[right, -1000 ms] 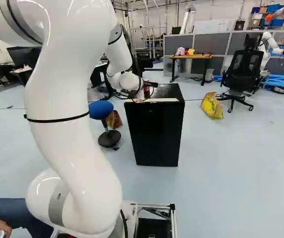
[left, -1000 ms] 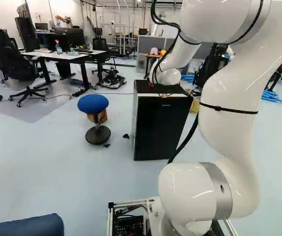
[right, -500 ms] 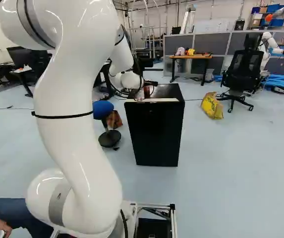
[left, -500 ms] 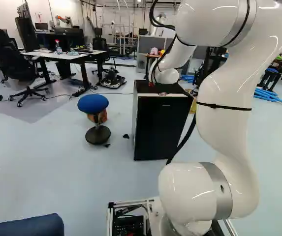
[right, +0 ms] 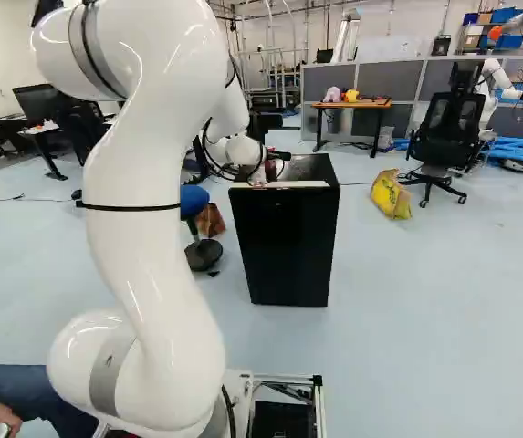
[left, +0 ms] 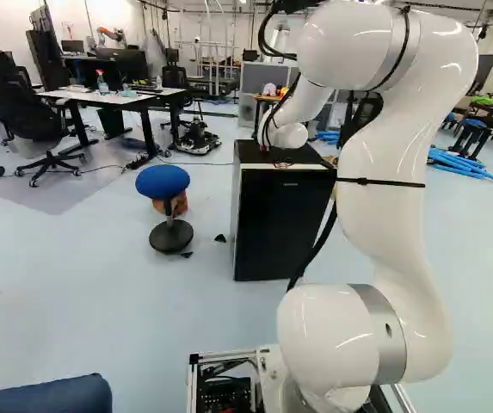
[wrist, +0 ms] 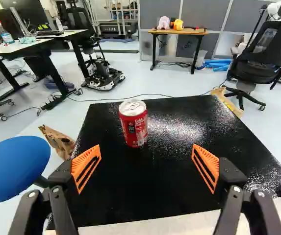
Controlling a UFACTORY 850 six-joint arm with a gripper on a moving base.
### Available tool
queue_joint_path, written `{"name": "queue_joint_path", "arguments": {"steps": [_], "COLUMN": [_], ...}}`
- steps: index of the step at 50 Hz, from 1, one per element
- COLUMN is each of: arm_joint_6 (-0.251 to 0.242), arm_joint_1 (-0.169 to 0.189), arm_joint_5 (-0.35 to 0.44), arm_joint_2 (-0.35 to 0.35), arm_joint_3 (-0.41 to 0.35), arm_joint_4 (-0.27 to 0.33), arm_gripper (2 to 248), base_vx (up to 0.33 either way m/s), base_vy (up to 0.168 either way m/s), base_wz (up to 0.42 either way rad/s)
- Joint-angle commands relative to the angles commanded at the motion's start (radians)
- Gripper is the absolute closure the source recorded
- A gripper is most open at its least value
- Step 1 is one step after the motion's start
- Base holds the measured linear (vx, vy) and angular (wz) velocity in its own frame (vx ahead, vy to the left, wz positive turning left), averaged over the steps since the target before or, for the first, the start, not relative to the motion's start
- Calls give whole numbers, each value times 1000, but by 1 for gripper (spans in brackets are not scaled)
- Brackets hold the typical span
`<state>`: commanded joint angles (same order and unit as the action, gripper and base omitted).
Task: Grab a drink from the fridge
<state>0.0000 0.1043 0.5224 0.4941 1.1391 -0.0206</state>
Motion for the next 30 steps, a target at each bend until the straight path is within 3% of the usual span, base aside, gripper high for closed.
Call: {"name": "queue_joint_path", "arguments": {"steps": [30], "arm_joint_6": [0], "arm_joint_1": [-4], "arm_joint_5": [41], "arm_joint_2": [130], "arm_joint_3": [100], "arm_joint_4": [0], "arm_gripper": [3], "base_vx": [0], "base_vy": [0], "base_wz": [0]}}
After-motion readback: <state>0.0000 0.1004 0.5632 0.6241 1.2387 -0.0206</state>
